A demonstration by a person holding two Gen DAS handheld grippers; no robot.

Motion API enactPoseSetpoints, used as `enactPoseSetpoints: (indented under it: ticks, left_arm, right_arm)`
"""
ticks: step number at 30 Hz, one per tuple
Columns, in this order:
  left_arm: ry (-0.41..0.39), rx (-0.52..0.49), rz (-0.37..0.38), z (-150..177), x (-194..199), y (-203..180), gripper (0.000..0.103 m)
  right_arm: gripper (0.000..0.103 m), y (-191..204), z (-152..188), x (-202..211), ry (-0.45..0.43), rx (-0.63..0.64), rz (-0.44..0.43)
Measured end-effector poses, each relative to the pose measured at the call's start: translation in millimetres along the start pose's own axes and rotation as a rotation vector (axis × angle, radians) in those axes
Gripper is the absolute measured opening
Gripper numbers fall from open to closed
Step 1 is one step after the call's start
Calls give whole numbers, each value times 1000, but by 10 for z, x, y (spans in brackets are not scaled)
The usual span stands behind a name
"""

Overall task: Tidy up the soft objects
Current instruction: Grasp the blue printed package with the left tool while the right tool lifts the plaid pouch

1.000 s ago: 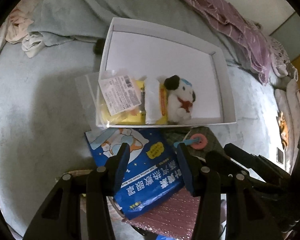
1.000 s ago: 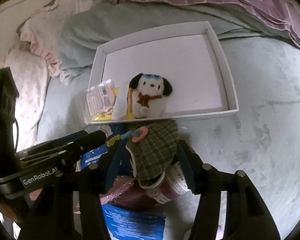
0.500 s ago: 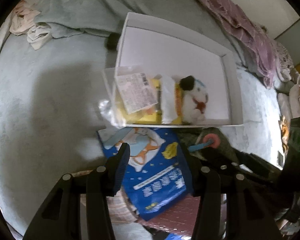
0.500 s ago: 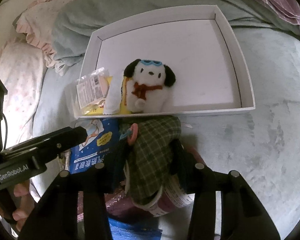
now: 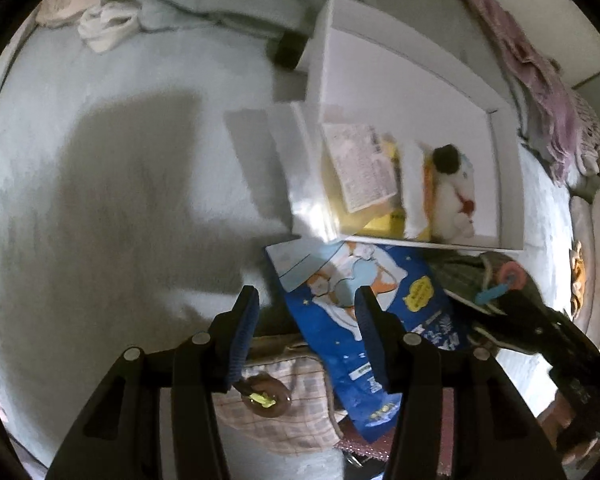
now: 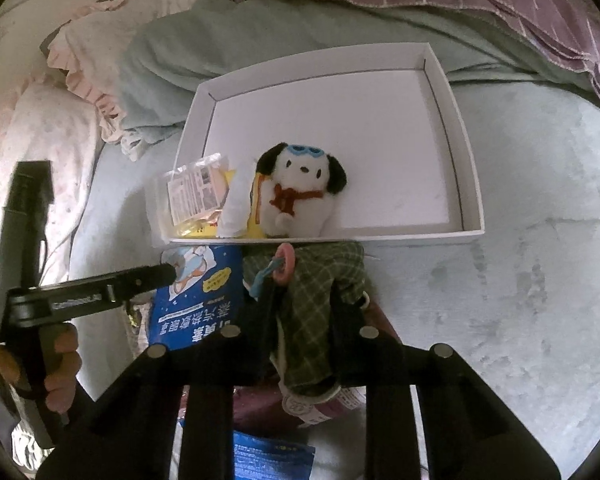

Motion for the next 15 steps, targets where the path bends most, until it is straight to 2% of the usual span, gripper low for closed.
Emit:
enactPoseSetpoints:
  ticks: [6,12,13,15]
  left_arm:
    - [53,-10,88,13,-144,-93,50]
    - [70,23,106,-32,-224,-91,50]
    - [65,20,107,-33,-225,-108,49]
    - [54,8,96,-44,-217,-128,39]
  right_arm:
    - [22,-14,-28,164,-58,3,39]
    - [18,-65,-53,136,-53,-20,46]
    - [18,-62,-54,128,-50,-21,44]
    - [17,-57,-53,130,-52,-17,48]
Point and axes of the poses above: each gripper's, at about its wrist camera, not at the fingertips, and x roughly against the way its jaws point, y to its left, z to its underside, the point moved 6 cm from there along -x, roughly the way its jaws point, and after that the axes turned 6 degrees about z, right-handed, at the moved point
